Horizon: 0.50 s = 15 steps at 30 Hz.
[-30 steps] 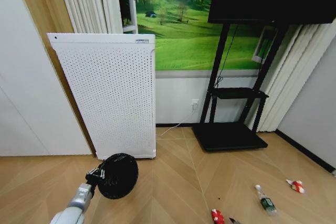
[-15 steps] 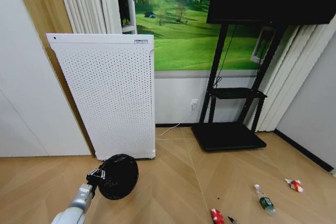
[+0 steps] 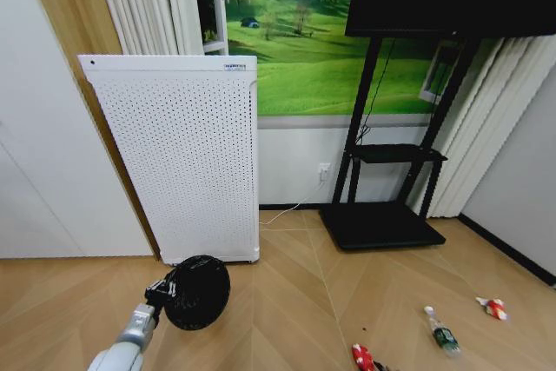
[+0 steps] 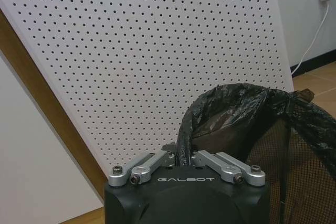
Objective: Pick up the trash bin and place the garbage on the floor into it.
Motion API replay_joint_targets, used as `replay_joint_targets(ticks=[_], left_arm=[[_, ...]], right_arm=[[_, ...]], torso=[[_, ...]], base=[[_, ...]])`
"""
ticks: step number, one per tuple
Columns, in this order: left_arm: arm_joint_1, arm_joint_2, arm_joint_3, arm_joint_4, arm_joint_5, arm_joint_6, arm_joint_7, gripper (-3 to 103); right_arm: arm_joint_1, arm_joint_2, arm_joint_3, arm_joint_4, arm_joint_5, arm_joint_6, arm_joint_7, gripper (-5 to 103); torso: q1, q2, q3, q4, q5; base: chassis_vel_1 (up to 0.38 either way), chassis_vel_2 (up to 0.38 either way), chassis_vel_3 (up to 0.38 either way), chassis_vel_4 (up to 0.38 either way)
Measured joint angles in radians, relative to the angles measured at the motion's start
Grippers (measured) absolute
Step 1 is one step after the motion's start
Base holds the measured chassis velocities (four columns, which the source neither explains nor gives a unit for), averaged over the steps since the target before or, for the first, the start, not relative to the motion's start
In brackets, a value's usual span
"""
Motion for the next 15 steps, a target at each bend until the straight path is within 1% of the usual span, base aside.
replay_joint_targets(ticks=[1, 4, 7, 8, 10, 15], left_arm=[[0.0, -0.001, 0.0, 0.001, 0.0, -0.001, 0.0, 6], [0.0, -0.002, 0.0, 0.001, 0.0, -0.001, -0.001, 6], [0.0, -0.002, -0.002, 0.002, 0.001, -0.003, -0.001, 6], [0.0, -0.002, -0.002, 0.002, 0.001, -0.003, -0.001, 6], [-0.002, -0.002, -0.004, 0.003, 0.001, -0.004, -0.002, 6], [-0.003, -0.006, -0.003, 0.003, 0.001, -0.006, -0.002, 6]], right_arm=[[-0.001, 0.001, 0.002, 0.001, -0.005, 0.005, 0.0, 42], [-0.001, 0.002, 0.002, 0.001, -0.009, 0.009, 0.001, 40], [-0.001, 0.001, 0.005, 0.008, -0.012, 0.016, 0.0, 30], [-0.001, 0.001, 0.005, 0.008, -0.012, 0.016, 0.0, 30], [-0.007, -0.005, 0.015, 0.025, -0.012, 0.017, 0.0, 24], [-0.018, -0.014, 0.031, 0.048, -0.015, 0.017, 0.0, 22]], torso=[[0.0, 0.0, 0.0, 0.0, -0.0004], [0.0, 0.0, 0.0, 0.0, -0.0006], [0.0, 0.0, 0.0, 0.0001, -0.0004], [0.0, 0.0, 0.0, 0.0001, -0.0004], [0.0, 0.0, 0.0, 0.0001, -0.0005], [0.0, 0.001, 0.0, 0.0001, -0.0007]], base=[[0.0, 0.0, 0.0, 0.0], [0.0, 0.0, 0.0, 0.0], [0.0, 0.0, 0.0, 0.0], [0.0, 0.0, 0.0, 0.0], [0.0, 0.0, 0.0, 0.0], [0.0, 0.0, 0.0, 0.0]])
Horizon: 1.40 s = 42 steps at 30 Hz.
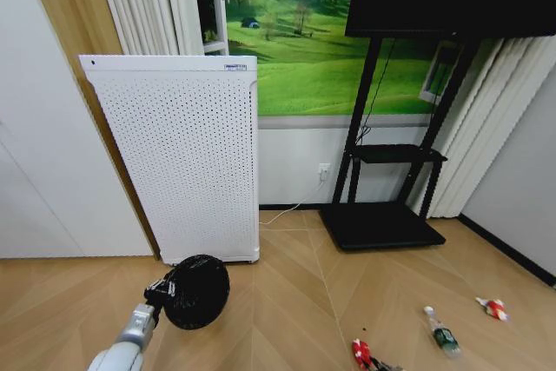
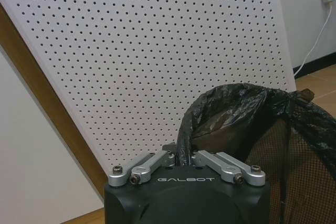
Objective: Pick up the trash bin and place the garbage on the floor into it.
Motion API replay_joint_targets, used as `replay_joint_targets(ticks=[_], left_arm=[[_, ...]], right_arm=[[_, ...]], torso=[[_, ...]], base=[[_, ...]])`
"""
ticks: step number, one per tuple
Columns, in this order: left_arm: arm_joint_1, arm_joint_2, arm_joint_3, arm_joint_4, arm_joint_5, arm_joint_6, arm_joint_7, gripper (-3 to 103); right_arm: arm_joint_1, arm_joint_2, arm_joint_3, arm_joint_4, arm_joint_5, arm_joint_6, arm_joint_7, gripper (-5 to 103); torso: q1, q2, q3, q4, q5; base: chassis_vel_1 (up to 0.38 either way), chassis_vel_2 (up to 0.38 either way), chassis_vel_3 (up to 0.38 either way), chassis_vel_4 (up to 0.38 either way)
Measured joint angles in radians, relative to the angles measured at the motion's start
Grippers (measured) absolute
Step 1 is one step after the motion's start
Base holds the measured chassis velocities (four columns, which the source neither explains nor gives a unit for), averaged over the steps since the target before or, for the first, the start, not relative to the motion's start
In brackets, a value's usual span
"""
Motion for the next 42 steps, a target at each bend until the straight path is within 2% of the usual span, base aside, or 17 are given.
replay_joint_targets(ticks=[12, 20, 23, 27, 30, 31, 33, 34, 36, 42], left_arm=[[-0.004, -0.002, -0.001, 0.007, 0.002, -0.004, -0.001, 6], [-0.023, -0.005, 0.035, 0.001, 0.002, 0.001, -0.004, 6], [-0.052, -0.001, 0.079, -0.013, 0.002, 0.008, -0.005, 6], [-0.066, 0.004, 0.103, -0.02, 0.0, 0.011, -0.005, 6], [-0.079, 0.014, 0.136, -0.034, -0.004, 0.013, -0.005, 6], [-0.079, 0.014, 0.136, -0.034, -0.004, 0.013, -0.005, 6], [-0.088, 0.021, 0.154, -0.04, -0.005, 0.013, -0.005, 6], [-0.088, 0.021, 0.154, -0.04, -0.005, 0.013, -0.005, 6], [-0.094, 0.024, 0.174, -0.046, -0.006, 0.014, -0.005, 6], [-0.101, 0.023, 0.209, -0.059, -0.002, 0.014, -0.005, 6]], right_arm=[[-0.038, -0.017, 0.044, 0.06, -0.026, 0.039, -0.031, 22], [-0.128, -0.094, 0.205, 0.27, -0.034, 0.074, -0.06, 22], [-0.225, -0.136, 0.32, 0.414, -0.034, 0.098, -0.093, 20], [-0.281, -0.147, 0.379, 0.484, -0.036, 0.111, -0.109, 20], [-0.357, -0.138, 0.456, 0.57, -0.067, 0.17, -0.16, 20], [-0.357, -0.138, 0.456, 0.57, -0.067, 0.17, -0.16, 20], [-0.379, -0.116, 0.486, 0.608, -0.1, 0.23, -0.221, 20], [-0.379, -0.116, 0.486, 0.608, -0.1, 0.23, -0.221, 20], [-0.394, -0.096, 0.499, 0.656, -0.118, 0.285, -0.273, 20], [-0.379, -0.09, 0.477, 0.751, -0.118, 0.324, -0.314, 20]], torso=[[0.0, 0.0, 0.0, -0.0002, 0.0002], [0.0, 0.0, 0.0, 0.0002, -0.0002], [0.0, 0.0, 0.0, -0.0003, -0.0003], [0.0, 0.0, 0.0, -0.0002, -0.0001], [0.0, 0.0, 0.0, -0.0002, -0.0001], [0.0, 0.0, 0.0, -0.0002, -0.0001], [0.0, 0.0, 0.0, -0.0002, 0.0002], [0.0, 0.0, 0.0, -0.0002, 0.0002], [0.0, 0.0, 0.0, -0.0001, 0.0001], [0.0, 0.0, 0.0, 0.0, 0.0]], base=[[0.0, 0.0, 0.0, 0.0], [0.0, 0.0, 0.0, 0.0], [0.0, 0.0, 0.0, 0.0], [0.0, 0.0, 0.0, 0.0], [0.0, 0.0, 0.0, 0.0], [0.0, 0.0, 0.0, 0.0], [0.0, 0.0, 0.0, 0.0], [0.0, 0.0, 0.0, 0.0], [0.0, 0.0, 0.0, 0.0], [0.0, 0.0, 0.0, 0.0]])
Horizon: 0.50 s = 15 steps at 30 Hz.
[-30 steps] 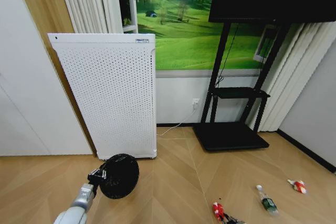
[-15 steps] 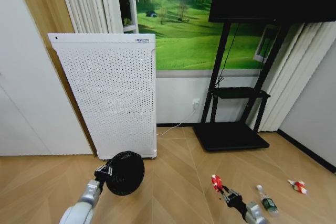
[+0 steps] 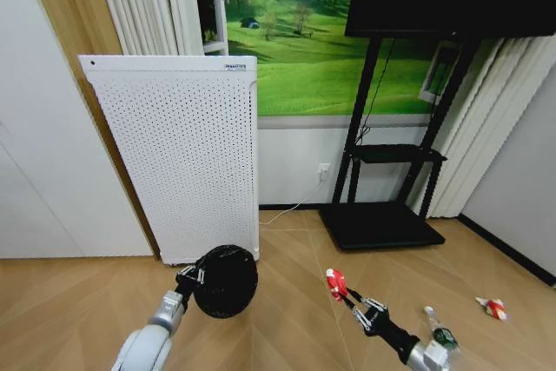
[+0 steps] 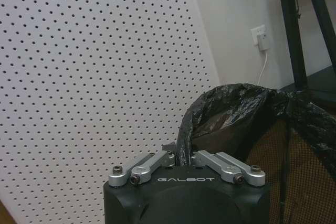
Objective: Pick up the trash bin and place the garbage on the floor into it.
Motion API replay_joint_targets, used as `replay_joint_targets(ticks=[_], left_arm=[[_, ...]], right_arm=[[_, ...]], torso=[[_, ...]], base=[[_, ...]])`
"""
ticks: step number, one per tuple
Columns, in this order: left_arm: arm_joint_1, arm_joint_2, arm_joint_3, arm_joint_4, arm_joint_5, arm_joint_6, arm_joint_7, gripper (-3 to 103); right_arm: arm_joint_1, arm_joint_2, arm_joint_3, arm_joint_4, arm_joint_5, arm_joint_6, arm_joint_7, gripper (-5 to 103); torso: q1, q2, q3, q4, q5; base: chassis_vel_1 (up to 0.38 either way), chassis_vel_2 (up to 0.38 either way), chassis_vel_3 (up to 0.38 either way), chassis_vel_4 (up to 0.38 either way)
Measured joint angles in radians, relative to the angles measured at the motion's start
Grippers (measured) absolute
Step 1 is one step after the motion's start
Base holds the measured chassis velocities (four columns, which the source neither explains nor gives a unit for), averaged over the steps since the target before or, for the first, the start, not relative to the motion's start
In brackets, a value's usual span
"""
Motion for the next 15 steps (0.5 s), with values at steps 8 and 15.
replay_joint_targets(ticks=[8, 15], left_arm=[[-0.013, 0.003, 0.057, -0.051, 0.015, 0.005, -0.005, 6], [-0.097, -0.018, 0.132, 0.009, 0.024, 0.01, -0.014, 6]], right_arm=[[0.122, -0.034, -0.126, 0.051, 0.03, 0.008, -0.006, 20], [0.303, -0.044, -0.286, -0.061, 0.048, 0.03, -0.015, 19]], torso=[[0.0, 0.0, 0.0, 0.0, 0.0001], [0.0, 0.0, 0.0, 0.0, 0.0001]], base=[[0.0, 0.0, 0.0, 0.0], [0.0, 0.0, 0.0, 0.0]])
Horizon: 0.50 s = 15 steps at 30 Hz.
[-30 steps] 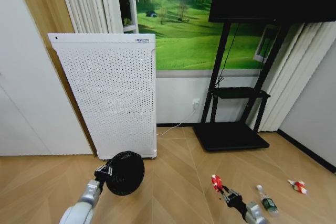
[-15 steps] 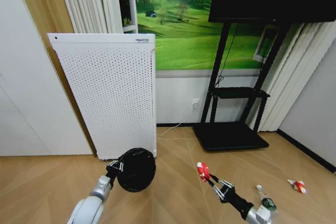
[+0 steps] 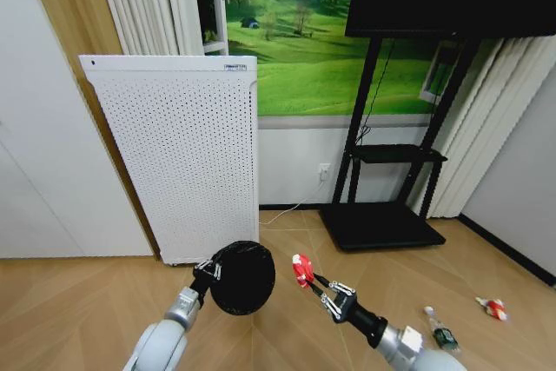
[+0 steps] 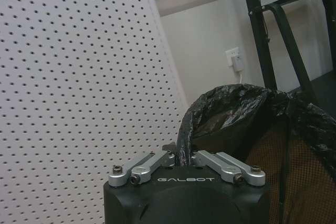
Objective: Pick up the trash bin and place the garbage on the floor into it.
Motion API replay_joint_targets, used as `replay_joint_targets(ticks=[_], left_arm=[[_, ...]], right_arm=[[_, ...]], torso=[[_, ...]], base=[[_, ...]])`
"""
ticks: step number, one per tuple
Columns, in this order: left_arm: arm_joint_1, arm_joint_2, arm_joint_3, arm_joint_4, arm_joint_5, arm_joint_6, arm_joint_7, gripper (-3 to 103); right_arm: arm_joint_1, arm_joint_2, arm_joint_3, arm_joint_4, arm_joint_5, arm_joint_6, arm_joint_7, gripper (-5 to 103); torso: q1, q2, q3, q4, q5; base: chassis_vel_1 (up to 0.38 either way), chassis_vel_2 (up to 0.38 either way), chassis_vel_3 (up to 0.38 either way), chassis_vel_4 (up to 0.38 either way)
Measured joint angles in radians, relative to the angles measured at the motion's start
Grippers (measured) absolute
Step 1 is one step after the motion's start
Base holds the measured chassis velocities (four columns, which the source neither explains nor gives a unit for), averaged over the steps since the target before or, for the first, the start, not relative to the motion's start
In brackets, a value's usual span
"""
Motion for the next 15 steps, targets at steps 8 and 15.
replay_joint_targets(ticks=[8, 15], left_arm=[[-0.122, -0.053, 0.115, 0.092, 0.004, 0.014, -0.005, 6], [-0.14, -0.087, 0.146, 0.123, 0.015, 0.017, -0.007, 6]], right_arm=[[0.238, 0.063, -0.213, -0.142, -0.007, 0.008, 0.008, 19], [0.343, 0.115, -0.32, -0.178, -0.01, -0.003, 0.024, 19]], torso=[[0.0, 0.0, 0.0, -0.0001, 0.0], [0.0, 0.0, 0.0, 0.0, -0.0001]], base=[[0.0, 0.0, 0.0, 0.0], [0.0, 0.0, 0.0, 0.0]])
